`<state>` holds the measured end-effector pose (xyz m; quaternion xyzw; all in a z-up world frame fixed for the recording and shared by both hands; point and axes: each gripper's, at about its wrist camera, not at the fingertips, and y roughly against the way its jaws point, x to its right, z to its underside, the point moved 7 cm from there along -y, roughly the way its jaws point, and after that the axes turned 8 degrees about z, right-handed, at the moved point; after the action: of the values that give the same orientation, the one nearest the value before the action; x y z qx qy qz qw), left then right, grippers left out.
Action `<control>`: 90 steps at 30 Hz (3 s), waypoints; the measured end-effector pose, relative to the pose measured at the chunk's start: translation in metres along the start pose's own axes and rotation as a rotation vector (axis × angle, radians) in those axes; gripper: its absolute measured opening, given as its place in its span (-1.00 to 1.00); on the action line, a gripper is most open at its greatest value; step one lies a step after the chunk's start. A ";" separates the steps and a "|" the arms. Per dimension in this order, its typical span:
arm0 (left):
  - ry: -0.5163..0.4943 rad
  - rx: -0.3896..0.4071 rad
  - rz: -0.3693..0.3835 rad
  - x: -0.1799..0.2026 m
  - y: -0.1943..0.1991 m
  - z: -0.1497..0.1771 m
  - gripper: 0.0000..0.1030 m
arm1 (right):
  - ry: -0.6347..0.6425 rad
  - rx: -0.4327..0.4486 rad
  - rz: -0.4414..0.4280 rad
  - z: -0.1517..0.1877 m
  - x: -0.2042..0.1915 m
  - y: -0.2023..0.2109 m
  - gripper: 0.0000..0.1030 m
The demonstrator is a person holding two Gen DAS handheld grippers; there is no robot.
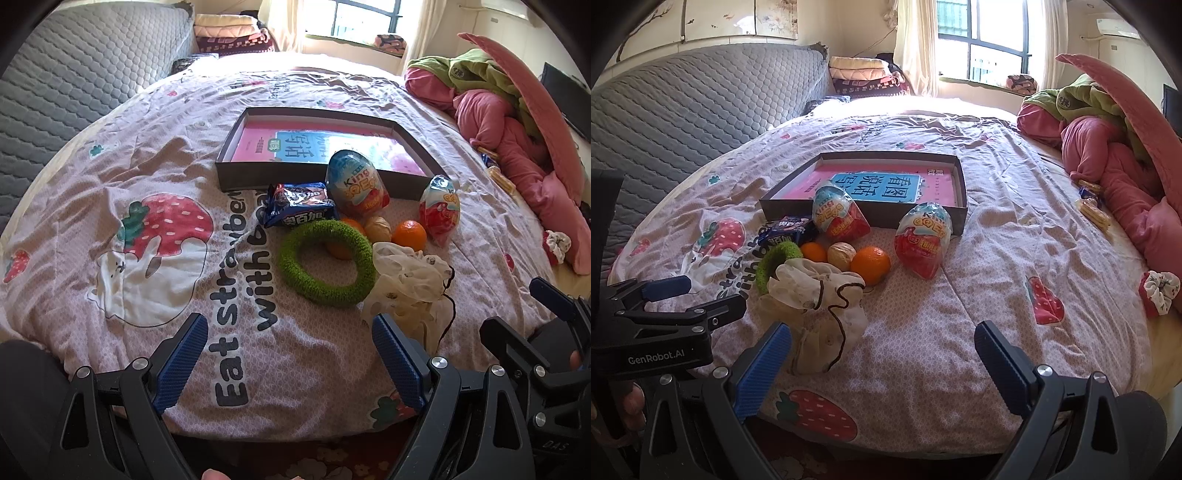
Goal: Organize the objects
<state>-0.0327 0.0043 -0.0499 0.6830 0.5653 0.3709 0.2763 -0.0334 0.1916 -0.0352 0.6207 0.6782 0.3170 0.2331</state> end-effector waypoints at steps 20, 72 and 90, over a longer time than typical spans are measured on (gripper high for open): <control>0.021 -0.019 0.027 -0.003 -0.005 0.003 0.77 | -0.012 0.008 -0.019 0.000 -0.002 0.002 0.95; 0.027 -0.084 0.130 -0.023 -0.092 -0.045 -0.74 | 0.079 -0.132 -0.149 0.003 -0.045 -0.078 -0.58; -0.001 0.031 0.187 0.001 -0.031 -0.054 -0.75 | 0.054 0.010 -0.138 -0.023 -0.029 -0.040 -0.70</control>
<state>-0.0944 0.0098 -0.0435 0.7373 0.5047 0.3858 0.2300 -0.0739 0.1583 -0.0501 0.5649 0.7271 0.3133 0.2327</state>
